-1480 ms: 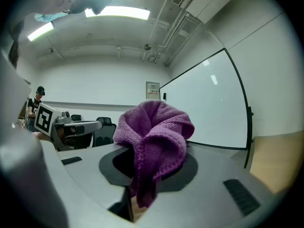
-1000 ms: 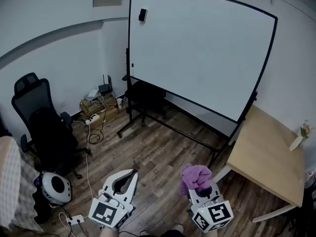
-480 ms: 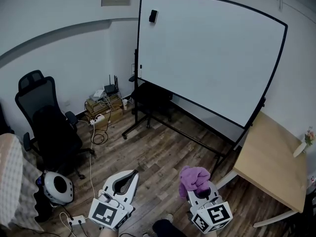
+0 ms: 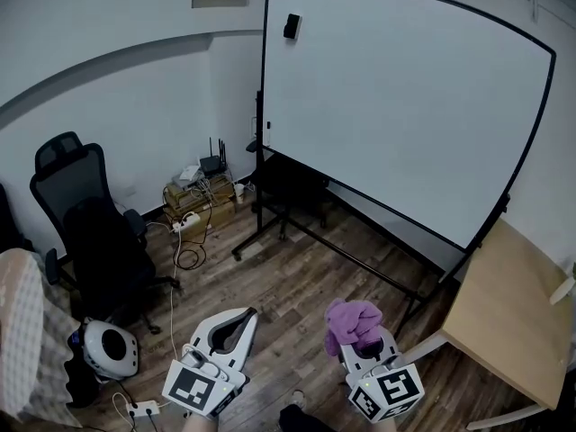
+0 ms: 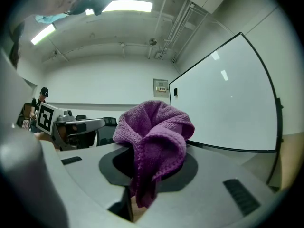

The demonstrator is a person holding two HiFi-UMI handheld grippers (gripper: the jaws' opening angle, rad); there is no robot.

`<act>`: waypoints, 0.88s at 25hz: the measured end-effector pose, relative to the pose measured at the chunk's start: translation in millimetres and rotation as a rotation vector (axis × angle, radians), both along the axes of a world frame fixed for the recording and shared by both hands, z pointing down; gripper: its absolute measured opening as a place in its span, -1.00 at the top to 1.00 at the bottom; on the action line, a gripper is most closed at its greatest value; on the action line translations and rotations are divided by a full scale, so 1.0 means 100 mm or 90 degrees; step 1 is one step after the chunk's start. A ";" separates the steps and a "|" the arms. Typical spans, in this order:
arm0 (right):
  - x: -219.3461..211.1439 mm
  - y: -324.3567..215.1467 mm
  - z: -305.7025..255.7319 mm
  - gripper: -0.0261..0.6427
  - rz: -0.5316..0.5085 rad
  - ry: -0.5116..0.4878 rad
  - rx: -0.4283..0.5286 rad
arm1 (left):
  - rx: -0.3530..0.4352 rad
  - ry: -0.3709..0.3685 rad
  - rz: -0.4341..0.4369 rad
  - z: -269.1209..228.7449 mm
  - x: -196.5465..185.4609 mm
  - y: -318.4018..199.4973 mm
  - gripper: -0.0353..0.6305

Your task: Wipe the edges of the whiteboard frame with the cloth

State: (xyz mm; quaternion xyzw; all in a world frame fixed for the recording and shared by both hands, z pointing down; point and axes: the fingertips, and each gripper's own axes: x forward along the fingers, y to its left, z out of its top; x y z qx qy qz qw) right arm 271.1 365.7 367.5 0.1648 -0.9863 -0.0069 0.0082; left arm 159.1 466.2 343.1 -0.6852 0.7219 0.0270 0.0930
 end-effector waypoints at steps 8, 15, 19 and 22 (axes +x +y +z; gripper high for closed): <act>-0.30 -0.76 -0.15 0.67 -0.005 -0.013 0.007 | 0.012 -0.014 0.007 -0.19 -0.25 -0.78 0.84; -0.39 -1.32 -0.14 0.67 -0.002 -0.016 0.009 | 0.025 -0.019 0.011 -0.24 -0.35 -1.33 0.84; -0.46 -1.52 -0.07 0.67 0.001 -0.011 -0.002 | 0.014 -0.017 0.011 -0.19 -0.44 -1.53 0.84; -0.57 -1.63 -0.06 0.67 0.005 -0.008 -0.008 | 0.010 -0.015 0.014 -0.18 -0.56 -1.65 0.84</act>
